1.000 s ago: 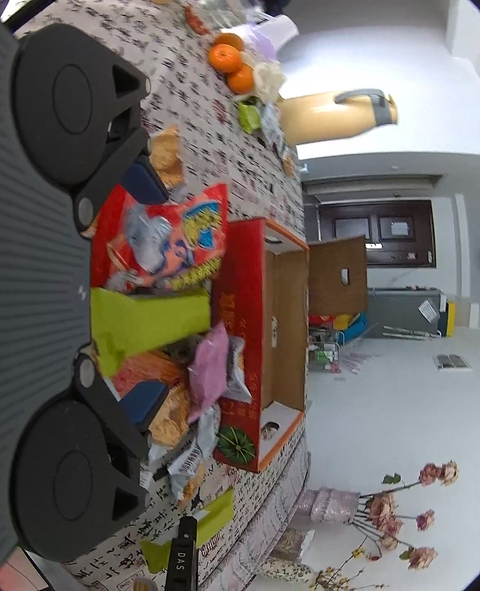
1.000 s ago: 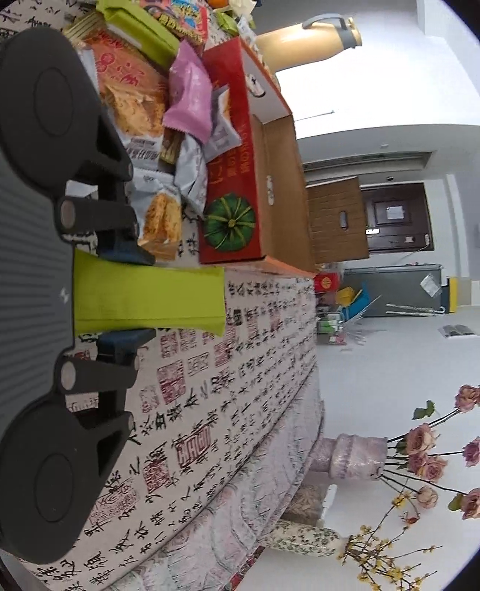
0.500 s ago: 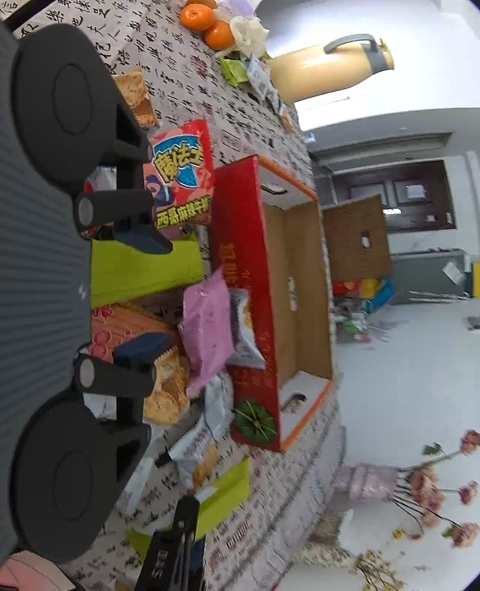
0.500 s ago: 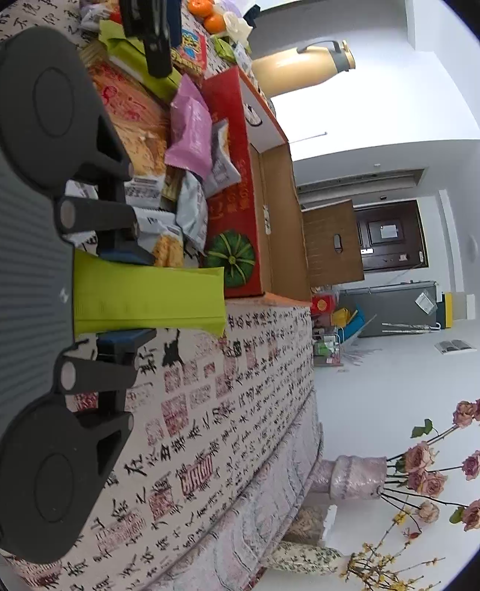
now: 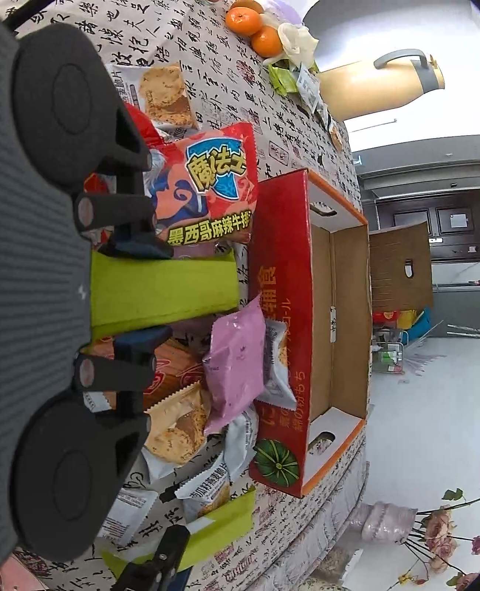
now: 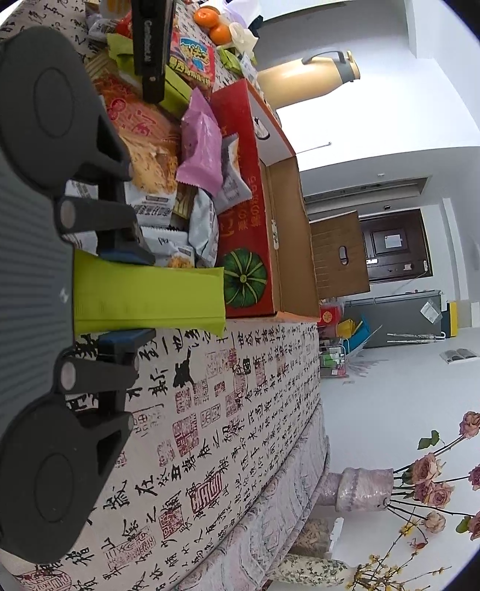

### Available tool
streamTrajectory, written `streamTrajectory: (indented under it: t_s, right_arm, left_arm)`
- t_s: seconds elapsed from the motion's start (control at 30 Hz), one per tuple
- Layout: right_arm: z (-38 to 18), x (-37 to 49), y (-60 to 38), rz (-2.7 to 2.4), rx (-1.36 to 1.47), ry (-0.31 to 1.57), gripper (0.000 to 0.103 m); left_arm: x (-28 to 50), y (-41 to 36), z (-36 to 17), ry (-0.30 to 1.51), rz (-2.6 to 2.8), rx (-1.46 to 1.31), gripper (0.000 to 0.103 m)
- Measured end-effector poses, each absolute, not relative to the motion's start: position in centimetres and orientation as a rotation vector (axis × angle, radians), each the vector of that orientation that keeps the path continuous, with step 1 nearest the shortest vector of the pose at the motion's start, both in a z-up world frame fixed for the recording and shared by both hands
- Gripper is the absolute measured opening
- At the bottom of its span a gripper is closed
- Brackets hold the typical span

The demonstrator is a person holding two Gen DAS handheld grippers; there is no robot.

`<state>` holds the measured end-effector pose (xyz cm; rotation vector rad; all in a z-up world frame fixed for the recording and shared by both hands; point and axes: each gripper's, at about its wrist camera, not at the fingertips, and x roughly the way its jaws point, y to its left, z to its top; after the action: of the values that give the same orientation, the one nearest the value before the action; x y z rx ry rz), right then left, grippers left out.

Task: Organize snacks
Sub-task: 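Lift both green bars and carry them over the open cardboard box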

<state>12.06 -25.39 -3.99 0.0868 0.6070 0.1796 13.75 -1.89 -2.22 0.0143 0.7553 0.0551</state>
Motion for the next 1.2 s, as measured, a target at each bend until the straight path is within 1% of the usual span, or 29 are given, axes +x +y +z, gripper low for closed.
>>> streamTrajectory:
  t_s: [0.13,0.47,0.6,0.83,1.03,1.2]
  right_arm:
    - [-3.9,11.8,-25.3,0.182,0.085,0.601,0.034]
    - [-2.9,11.1,-25.3,0.178,0.077,0.571,0.034]
    - [-2.7,10.8,-25.2,0.183,0.075,0.563,0.034]
    - [-2.6,10.6,-25.1,0.186,0.075,0.563,0.034]
    - [-2.7,10.5,-25.3,0.184,0.084,0.564,0.034]
    - [-2.8,10.4,-25.1,0.193,0.08,0.563,0.034]
  left_arm:
    - [13.2,-1.7,-1.9,0.714,0.046,0.012,0.035]
    - [11.8,-1.4,-0.7,0.669,0.038,0.012,0.034]
    - [11.8,-1.7,-1.3,0.71,0.028,0.025,0.034]
    - [13.2,-1.9,-2.5,0.774,0.045,0.034,0.039]
    - [13.1,-2.0,-2.3,0.753,0.046,0.047,0.033]
    - [12.1,-1.8,-1.6,0.708,0.047,0.041,0.033]
